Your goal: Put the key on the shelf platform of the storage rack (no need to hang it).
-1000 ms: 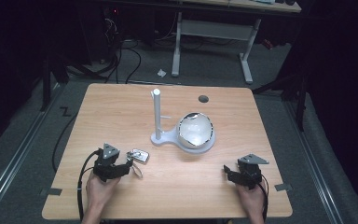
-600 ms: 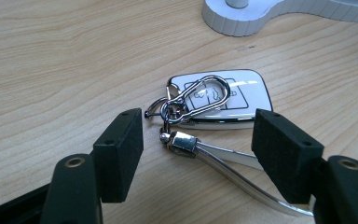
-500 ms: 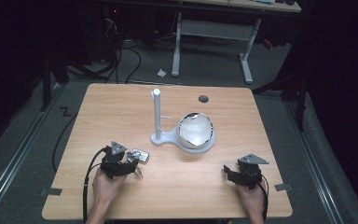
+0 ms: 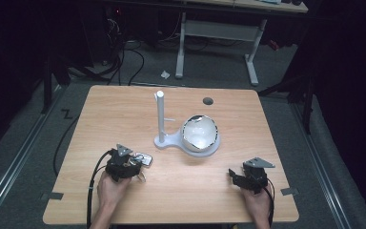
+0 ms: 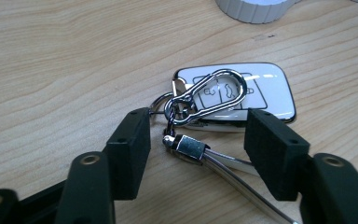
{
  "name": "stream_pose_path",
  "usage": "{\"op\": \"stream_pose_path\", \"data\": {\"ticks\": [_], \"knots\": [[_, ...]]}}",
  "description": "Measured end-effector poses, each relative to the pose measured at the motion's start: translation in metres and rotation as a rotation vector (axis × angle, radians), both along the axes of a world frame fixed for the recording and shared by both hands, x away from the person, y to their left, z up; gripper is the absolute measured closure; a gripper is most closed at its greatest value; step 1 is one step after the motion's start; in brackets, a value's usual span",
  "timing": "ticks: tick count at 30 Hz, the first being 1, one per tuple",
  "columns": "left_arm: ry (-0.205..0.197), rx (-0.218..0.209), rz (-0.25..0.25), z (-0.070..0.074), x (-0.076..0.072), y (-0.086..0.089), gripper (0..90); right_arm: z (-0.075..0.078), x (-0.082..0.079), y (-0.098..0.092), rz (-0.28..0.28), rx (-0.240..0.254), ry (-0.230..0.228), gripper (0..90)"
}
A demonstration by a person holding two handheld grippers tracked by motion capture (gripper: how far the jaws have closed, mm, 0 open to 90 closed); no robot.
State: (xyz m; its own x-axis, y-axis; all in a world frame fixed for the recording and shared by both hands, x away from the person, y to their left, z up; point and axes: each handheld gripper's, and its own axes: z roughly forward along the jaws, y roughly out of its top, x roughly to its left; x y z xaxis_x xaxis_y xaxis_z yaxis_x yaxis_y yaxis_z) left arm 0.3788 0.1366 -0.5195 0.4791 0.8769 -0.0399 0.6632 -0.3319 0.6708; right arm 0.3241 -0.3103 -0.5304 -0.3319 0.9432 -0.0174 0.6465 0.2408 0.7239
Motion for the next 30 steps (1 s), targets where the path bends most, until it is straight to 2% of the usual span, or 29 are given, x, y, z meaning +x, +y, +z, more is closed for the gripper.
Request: {"op": "stream_pose_path", "data": {"ticks": [8,11,12,16,20,30], "knots": [[0.008,0.002,0.008,-0.0024,0.0001,0.0023,54.9,0.0000,0.0000,0.0000,0.000,0.000,0.000,32.6],[0.007,0.006,0.013,-0.0020,0.0005,0.0036,62.4,0.0000,0.0000,-0.0001,0.001,-0.001,0.000,32.6],[0.007,0.010,0.015,-0.0018,0.0004,0.0038,62.4,0.0000,0.0000,-0.0001,0.001,-0.001,0.000,32.6],[-0.001,0.032,0.018,-0.0015,0.0003,0.0042,71.7,0.0000,0.0000,0.0000,0.000,-0.001,-0.001,32.6],[-0.001,0.034,0.016,-0.0014,0.0010,0.0046,78.3,0.0000,0.0000,0.0000,0.001,-0.001,0.000,32.6],[-0.010,0.036,0.003,-0.0016,0.0008,0.0045,82.3,0.0001,-0.0001,0.0000,0.001,0.000,0.000,32.6]]}}
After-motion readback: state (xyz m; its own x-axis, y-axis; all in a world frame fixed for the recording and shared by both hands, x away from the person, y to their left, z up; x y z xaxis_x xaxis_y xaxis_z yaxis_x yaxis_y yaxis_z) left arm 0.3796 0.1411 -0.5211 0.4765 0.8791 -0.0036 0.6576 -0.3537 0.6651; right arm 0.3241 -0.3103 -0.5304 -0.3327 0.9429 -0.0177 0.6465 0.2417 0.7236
